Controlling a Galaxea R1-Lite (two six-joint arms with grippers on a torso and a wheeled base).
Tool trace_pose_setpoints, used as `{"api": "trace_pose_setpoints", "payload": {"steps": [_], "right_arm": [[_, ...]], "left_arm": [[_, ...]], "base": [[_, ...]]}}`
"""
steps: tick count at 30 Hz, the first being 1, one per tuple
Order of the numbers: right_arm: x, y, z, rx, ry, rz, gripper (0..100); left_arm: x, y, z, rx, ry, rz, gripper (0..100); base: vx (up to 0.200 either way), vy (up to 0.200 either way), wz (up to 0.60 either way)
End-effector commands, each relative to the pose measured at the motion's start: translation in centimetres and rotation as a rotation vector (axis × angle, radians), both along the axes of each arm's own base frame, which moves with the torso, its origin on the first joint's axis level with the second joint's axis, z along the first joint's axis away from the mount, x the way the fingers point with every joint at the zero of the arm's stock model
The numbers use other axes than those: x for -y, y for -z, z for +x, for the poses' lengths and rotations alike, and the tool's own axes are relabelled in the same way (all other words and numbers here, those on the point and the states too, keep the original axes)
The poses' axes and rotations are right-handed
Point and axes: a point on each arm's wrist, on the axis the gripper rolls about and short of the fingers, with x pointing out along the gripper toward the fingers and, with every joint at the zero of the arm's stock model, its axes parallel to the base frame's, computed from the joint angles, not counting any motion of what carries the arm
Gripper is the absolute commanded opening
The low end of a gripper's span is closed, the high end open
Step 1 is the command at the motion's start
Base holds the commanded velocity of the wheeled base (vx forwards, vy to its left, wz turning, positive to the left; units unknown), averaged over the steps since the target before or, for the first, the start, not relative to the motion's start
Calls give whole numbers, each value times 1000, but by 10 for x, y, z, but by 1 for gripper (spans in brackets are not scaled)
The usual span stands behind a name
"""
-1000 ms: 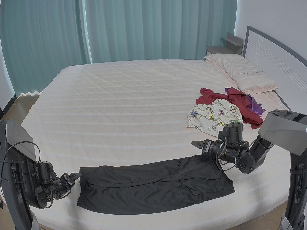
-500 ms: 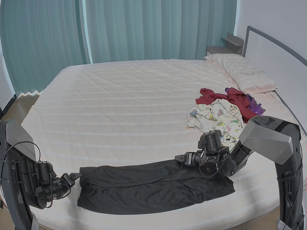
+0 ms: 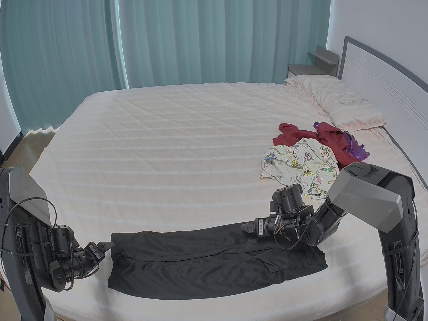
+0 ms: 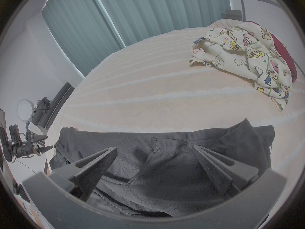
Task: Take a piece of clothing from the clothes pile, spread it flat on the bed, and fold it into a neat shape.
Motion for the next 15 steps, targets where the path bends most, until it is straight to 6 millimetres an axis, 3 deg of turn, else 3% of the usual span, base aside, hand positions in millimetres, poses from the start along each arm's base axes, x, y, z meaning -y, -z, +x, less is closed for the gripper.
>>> {"api": "trace_pose_setpoints", "payload": {"steps": [1,2,15], "right_arm": [[-2,1,1,1,-7,-7,100],[-4,2,1,-4,-10,-10,0],[-4,-1,1,29,8,-48,0]], "left_arm": [[0,-1,1,15,0,2,100],[0,-1,1,15,0,2,100],[0,-1,1,15,0,2,100]], "base": [[0,0,0],[0,0,0],[0,0,0]]}}
